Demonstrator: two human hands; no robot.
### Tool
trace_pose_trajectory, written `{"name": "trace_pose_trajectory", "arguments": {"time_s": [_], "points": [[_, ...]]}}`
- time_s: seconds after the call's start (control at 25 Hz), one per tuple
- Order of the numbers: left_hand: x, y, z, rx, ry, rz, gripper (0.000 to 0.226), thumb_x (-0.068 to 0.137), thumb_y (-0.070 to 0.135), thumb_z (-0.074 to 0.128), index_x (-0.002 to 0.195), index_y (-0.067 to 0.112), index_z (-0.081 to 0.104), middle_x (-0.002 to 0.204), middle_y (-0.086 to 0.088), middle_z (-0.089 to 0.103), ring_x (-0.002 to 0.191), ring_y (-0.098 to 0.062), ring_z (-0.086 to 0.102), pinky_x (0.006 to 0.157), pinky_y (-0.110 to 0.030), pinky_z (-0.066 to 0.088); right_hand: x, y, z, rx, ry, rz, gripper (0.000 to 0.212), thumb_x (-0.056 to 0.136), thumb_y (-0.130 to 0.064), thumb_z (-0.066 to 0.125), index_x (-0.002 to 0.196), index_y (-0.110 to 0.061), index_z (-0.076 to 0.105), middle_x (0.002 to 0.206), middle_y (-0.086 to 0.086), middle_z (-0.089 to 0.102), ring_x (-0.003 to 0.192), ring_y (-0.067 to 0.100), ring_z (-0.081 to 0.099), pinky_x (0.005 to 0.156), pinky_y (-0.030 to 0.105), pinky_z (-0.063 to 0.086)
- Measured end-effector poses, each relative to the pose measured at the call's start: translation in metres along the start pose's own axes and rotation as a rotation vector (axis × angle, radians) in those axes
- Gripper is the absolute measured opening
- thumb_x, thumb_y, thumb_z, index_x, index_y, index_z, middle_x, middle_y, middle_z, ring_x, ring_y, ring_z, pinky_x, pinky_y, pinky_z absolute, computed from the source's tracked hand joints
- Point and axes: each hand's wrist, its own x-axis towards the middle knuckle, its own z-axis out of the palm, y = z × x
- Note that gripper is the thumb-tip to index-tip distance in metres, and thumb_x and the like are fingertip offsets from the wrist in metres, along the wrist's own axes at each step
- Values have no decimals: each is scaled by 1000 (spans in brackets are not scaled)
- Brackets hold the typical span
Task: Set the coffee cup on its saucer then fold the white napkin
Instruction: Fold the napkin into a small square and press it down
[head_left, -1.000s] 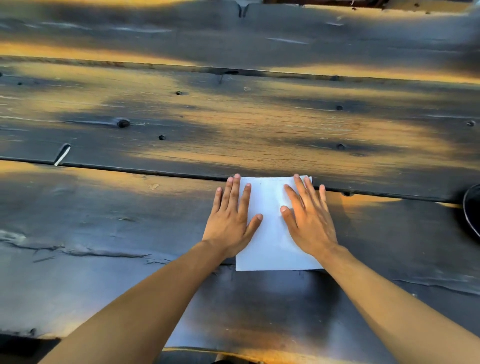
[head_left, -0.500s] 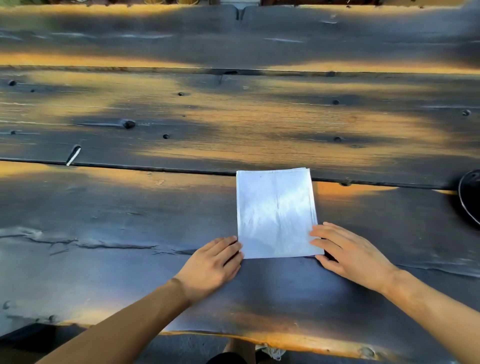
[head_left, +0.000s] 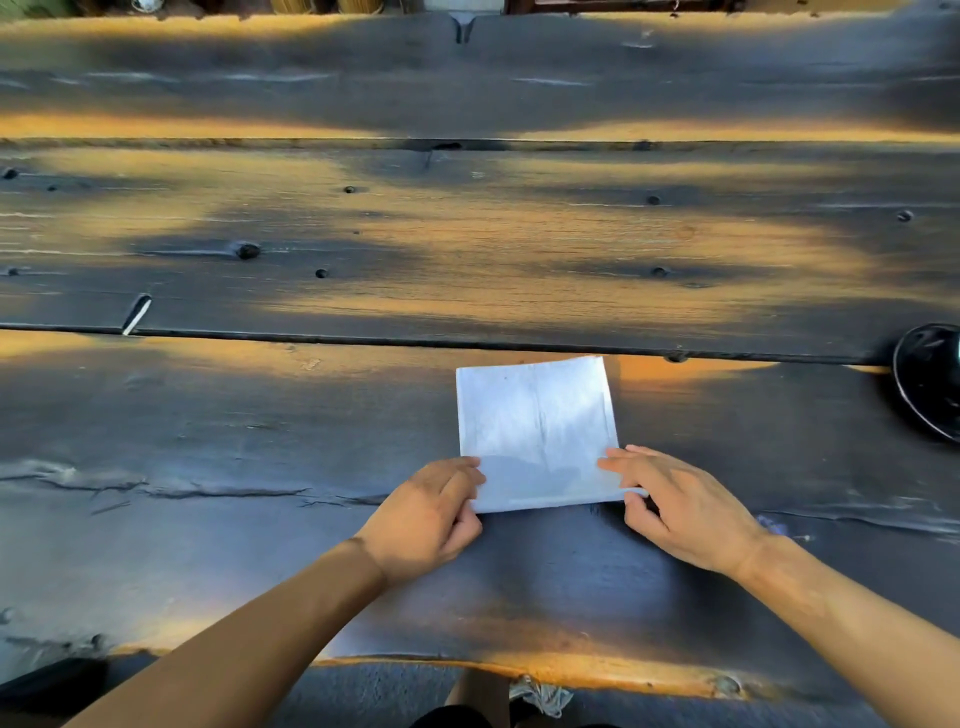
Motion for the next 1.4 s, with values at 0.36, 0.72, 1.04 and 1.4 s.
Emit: {"name": "trace_pose_trajectory", "arguments": {"time_s": [0.36,0.72,1.04,1.4], "points": [[40,7,-18,-307,175,-660,26,106,33,31,88,17,40,55,1,48,55,-31,49,54,-43,34,42,-16,-18,208,-13,405,48,98,-60,19,109,-24,48,69,-8,56,70,29,55,65,44,48],[93,-17,-11,-221,131,-890,28,107,38,23,101,14,37,72,-18,63,69,-42,57,61,-45,48,100,-3,-3,211,4,609,30,106,-42,25,116,-22,45,83,12,62,78,32,57,70,44,50],[116,-28,-6,-11,-17,-919,13,104,17,28,113,16,37,74,-12,58,70,-37,55,57,-40,41,121,-3,0,235,-49,758,30,106,-44,22,111,-23,44,92,5,57,87,25,55,77,44,50],[126,-29,-3,169,-34,-906,25,108,30,27,112,9,39,87,-17,71,81,-41,66,59,-38,37,126,-3,3,126,40,832,43,99,-55,43,93,-13,50,83,11,66,79,33,65,67,47,58]]}}
